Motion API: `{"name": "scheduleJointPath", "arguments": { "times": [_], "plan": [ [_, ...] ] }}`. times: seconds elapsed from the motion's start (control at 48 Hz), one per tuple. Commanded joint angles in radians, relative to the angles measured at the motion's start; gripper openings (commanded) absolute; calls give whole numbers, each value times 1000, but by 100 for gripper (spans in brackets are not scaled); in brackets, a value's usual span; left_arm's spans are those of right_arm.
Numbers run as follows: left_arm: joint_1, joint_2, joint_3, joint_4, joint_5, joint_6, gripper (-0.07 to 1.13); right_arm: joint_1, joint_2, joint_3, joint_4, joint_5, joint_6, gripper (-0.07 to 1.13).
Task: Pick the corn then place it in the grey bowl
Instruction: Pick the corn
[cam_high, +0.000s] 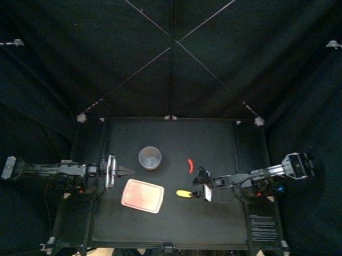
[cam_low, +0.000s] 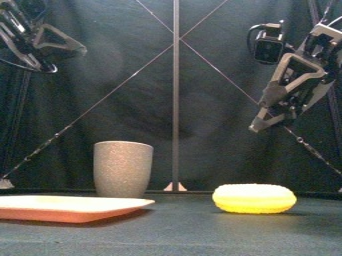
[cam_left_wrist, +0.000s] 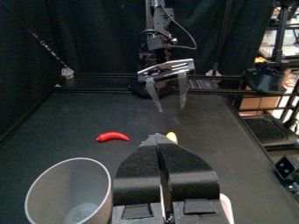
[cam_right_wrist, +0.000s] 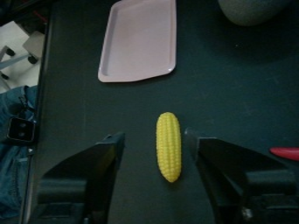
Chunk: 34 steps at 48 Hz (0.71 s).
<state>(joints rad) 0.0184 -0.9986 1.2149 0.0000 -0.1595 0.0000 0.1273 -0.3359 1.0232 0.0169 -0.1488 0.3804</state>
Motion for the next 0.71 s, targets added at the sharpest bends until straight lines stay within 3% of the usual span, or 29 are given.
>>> {"name": "scheduleJointPath", "arguments": {
  "times": [0.021,0.312,0.708],
  "plan": [
    [2,2,-20,-2,-3,-2,-4,12,57,-55,-3,-3,2,102],
    [0,0,-17,-2,-3,-2,-4,12,241,-127,-6,28,2,104],
    [0,2,-14,0,2,0,-4,17,339,-161,-9,49,-2,103]
  ]
}}
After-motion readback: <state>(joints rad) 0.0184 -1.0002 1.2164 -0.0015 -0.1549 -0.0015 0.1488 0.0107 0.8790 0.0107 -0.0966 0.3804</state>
